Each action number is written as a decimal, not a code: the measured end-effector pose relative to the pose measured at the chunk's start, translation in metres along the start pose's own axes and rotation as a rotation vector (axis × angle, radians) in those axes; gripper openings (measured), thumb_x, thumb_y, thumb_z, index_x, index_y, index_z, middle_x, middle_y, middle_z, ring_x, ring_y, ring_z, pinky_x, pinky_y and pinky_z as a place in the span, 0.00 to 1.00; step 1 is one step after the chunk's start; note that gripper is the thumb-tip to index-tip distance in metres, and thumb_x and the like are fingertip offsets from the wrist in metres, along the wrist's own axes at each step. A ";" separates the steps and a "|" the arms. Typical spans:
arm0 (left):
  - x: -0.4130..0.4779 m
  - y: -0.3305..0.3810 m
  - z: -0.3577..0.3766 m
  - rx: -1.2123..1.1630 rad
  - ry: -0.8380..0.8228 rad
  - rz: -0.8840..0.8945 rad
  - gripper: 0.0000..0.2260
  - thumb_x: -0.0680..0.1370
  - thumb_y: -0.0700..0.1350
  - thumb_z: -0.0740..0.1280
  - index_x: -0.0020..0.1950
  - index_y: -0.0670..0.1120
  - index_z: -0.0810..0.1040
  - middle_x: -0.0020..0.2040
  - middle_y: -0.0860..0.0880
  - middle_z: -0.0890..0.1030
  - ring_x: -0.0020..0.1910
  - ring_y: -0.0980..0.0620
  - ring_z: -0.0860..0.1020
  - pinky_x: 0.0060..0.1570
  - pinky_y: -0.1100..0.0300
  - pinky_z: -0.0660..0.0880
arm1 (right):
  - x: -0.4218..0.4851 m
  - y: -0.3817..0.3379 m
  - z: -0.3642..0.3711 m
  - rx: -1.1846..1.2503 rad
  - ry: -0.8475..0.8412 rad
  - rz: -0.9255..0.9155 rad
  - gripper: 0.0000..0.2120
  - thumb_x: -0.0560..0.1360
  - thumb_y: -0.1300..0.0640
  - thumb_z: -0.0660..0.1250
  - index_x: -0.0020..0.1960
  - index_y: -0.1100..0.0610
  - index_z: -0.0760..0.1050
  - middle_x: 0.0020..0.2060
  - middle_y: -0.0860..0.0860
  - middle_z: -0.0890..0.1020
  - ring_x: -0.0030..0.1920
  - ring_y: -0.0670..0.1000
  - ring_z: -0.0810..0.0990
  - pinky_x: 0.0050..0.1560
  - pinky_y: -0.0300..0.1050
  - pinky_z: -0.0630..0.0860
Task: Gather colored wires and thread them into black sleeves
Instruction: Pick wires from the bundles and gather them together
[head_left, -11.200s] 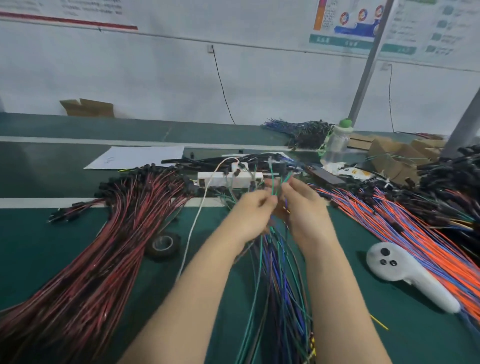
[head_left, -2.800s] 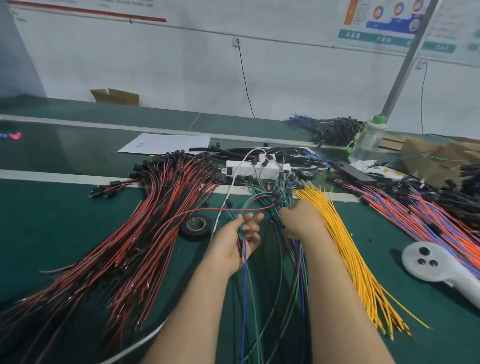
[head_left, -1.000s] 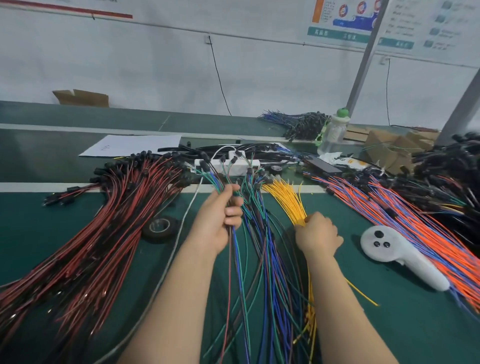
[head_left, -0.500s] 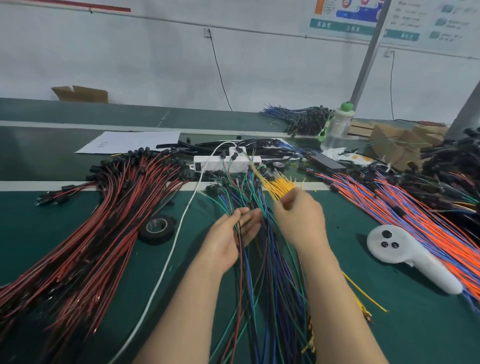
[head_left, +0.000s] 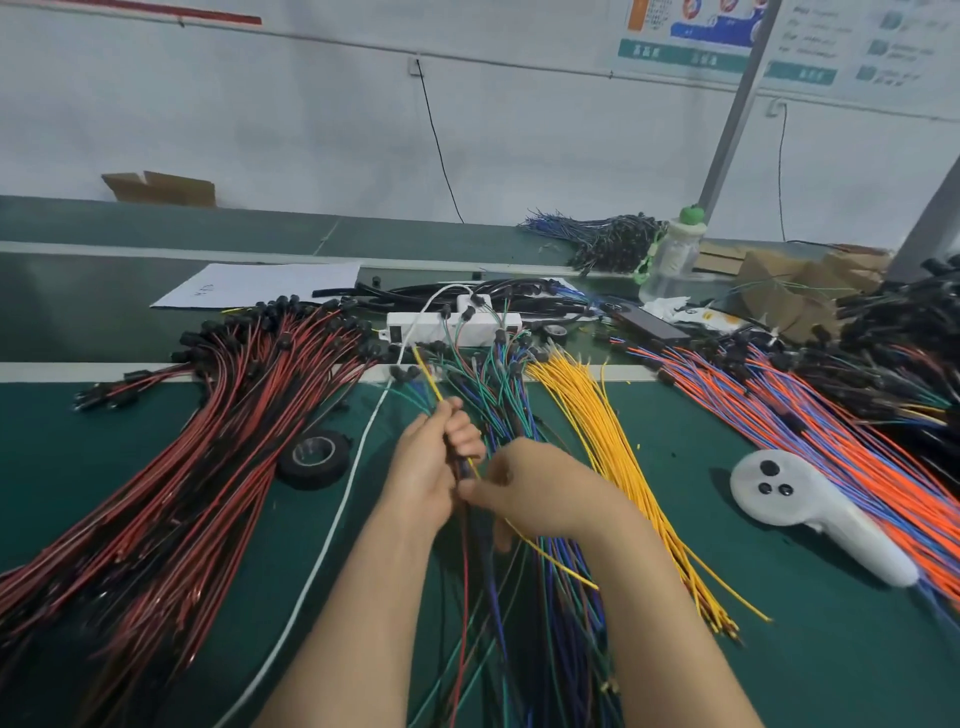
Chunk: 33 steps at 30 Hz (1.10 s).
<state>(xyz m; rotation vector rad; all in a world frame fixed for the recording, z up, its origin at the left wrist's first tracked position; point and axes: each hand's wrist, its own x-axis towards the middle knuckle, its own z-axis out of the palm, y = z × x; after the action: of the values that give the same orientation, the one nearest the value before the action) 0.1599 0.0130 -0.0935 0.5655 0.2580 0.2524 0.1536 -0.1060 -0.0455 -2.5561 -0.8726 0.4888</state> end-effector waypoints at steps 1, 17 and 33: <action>0.000 0.008 0.000 -0.043 0.000 0.018 0.12 0.83 0.41 0.53 0.42 0.42 0.69 0.23 0.54 0.65 0.18 0.60 0.62 0.16 0.70 0.60 | -0.008 0.004 -0.002 -0.007 -0.046 -0.011 0.18 0.79 0.47 0.61 0.38 0.58 0.76 0.31 0.50 0.84 0.22 0.38 0.70 0.25 0.29 0.65; -0.017 0.054 0.092 0.171 -0.173 -0.019 0.14 0.83 0.46 0.53 0.39 0.45 0.67 0.20 0.55 0.61 0.15 0.60 0.57 0.12 0.69 0.54 | -0.092 0.042 -0.038 0.484 -0.171 -0.133 0.16 0.78 0.48 0.64 0.51 0.62 0.77 0.32 0.48 0.83 0.29 0.48 0.77 0.33 0.38 0.75; 0.043 -0.095 0.145 0.516 -0.092 -0.022 0.12 0.84 0.41 0.50 0.42 0.44 0.67 0.30 0.50 0.63 0.16 0.61 0.56 0.15 0.69 0.51 | 0.057 0.176 -0.069 0.007 0.507 0.650 0.23 0.78 0.61 0.60 0.71 0.60 0.60 0.71 0.57 0.64 0.70 0.60 0.63 0.67 0.55 0.63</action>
<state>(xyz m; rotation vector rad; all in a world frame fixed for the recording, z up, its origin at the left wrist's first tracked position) 0.2599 -0.1228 -0.0352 1.0814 0.2406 0.1358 0.3141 -0.2151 -0.0796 -2.7241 0.1447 -0.0052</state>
